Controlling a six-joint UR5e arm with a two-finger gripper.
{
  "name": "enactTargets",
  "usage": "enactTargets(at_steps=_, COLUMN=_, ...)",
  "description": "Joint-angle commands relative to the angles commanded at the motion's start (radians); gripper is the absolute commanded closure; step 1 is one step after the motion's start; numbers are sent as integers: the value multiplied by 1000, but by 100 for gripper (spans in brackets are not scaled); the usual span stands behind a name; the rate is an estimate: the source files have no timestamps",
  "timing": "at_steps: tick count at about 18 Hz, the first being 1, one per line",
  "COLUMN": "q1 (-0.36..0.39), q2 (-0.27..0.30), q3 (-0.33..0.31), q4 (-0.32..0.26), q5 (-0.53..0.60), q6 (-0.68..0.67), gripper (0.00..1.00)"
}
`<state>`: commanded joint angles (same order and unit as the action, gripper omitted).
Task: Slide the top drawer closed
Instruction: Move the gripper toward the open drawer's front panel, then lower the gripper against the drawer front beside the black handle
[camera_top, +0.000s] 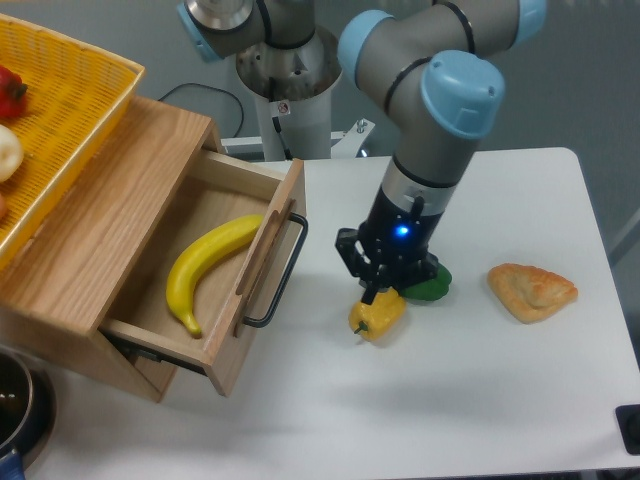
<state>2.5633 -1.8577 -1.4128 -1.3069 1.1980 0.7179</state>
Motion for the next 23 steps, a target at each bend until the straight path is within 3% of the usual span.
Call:
enactTargets(at_steps=15, q1=-52, q2=0, q3=-14, q4=-51, q5=3, q6=2, gripper=100)
enactTargets(at_steps=23, q1=-74, q2=2, q3=-17, q4=-106, q5=3, q6=2, gripper=100)
